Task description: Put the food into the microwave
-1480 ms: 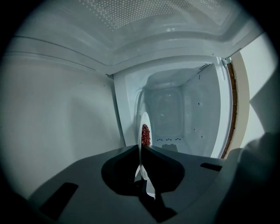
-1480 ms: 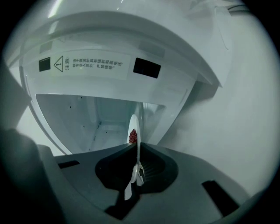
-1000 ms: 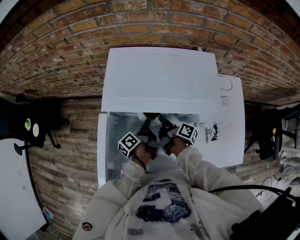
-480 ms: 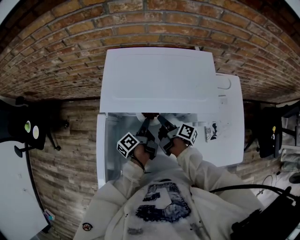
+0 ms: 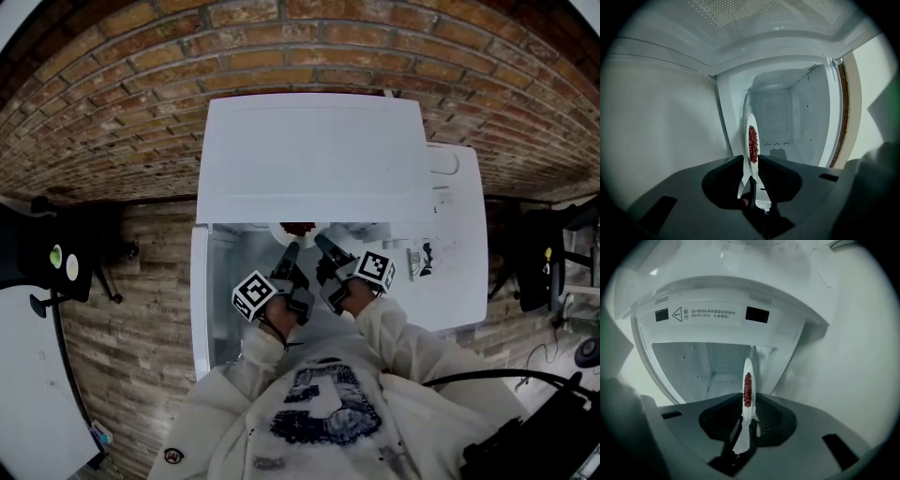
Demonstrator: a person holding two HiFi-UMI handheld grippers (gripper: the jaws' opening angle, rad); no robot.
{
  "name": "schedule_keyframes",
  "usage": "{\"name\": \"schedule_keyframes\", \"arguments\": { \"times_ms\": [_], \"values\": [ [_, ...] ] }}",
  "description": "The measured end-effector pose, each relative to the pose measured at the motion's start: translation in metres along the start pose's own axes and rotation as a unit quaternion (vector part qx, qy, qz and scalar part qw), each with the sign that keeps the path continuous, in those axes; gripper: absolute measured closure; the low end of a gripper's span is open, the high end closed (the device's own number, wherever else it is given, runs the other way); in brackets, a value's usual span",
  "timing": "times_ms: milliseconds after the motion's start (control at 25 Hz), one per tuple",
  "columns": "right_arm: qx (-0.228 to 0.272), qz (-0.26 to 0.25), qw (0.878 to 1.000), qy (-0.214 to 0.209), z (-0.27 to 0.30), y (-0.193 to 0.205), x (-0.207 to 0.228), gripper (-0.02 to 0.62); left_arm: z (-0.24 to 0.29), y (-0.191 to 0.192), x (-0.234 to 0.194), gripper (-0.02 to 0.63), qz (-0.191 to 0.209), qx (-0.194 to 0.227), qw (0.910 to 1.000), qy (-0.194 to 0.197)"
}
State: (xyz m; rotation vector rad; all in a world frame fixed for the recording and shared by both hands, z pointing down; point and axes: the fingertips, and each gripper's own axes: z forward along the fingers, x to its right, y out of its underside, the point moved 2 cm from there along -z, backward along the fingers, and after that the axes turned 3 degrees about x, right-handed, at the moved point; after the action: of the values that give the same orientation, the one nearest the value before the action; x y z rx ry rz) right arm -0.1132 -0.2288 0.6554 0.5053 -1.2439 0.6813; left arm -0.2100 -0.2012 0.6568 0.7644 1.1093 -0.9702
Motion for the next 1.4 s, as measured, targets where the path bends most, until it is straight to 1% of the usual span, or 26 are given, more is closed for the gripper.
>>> {"name": "schedule_keyframes", "arguments": {
  "times_ms": [160, 200, 280, 360, 520, 920, 1160, 1400],
  "values": [
    [-0.006, 0.002, 1.0, -0.003, -0.004, 0.003, 0.001, 0.515, -0.002, 0.003, -0.002, 0.505, -0.001, -0.002, 1.0, -0.001],
    [-0.007, 0.002, 1.0, -0.001, -0.005, 0.004, 0.002, 0.52, -0.003, 0.003, -0.003, 0.513, 0.0, -0.002, 1.0, -0.002],
    [-0.01, 0.001, 1.0, 0.003, -0.005, 0.005, 0.004, 0.546, -0.003, 0.003, -0.004, 0.556, -0.001, 0.0, 1.0, -0.002],
    [-0.013, -0.001, 1.0, 0.005, -0.005, 0.007, 0.006, 0.555, -0.004, 0.003, -0.003, 0.571, -0.003, 0.002, 1.0, 0.002],
    [-0.016, -0.003, 1.0, 0.004, -0.006, 0.008, 0.006, 0.566, -0.004, 0.003, -0.003, 0.574, -0.007, 0.004, 1.0, 0.004],
    [-0.012, 0.004, 1.0, -0.002, 0.0, 0.003, 0.006, 0.568, 0.002, 0.0, -0.003, 0.575, -0.008, 0.006, 1.0, 0.001],
    [-0.003, 0.009, 1.0, -0.007, 0.008, 0.0, 0.005, 0.568, 0.009, -0.008, -0.001, 0.575, -0.003, 0.004, 1.0, -0.001],
    [0.018, 0.011, 1.0, -0.008, 0.018, -0.006, 0.003, 0.568, 0.021, -0.016, 0.0, 0.577, -0.005, 0.009, 0.9999, 0.001]
  ]
}}
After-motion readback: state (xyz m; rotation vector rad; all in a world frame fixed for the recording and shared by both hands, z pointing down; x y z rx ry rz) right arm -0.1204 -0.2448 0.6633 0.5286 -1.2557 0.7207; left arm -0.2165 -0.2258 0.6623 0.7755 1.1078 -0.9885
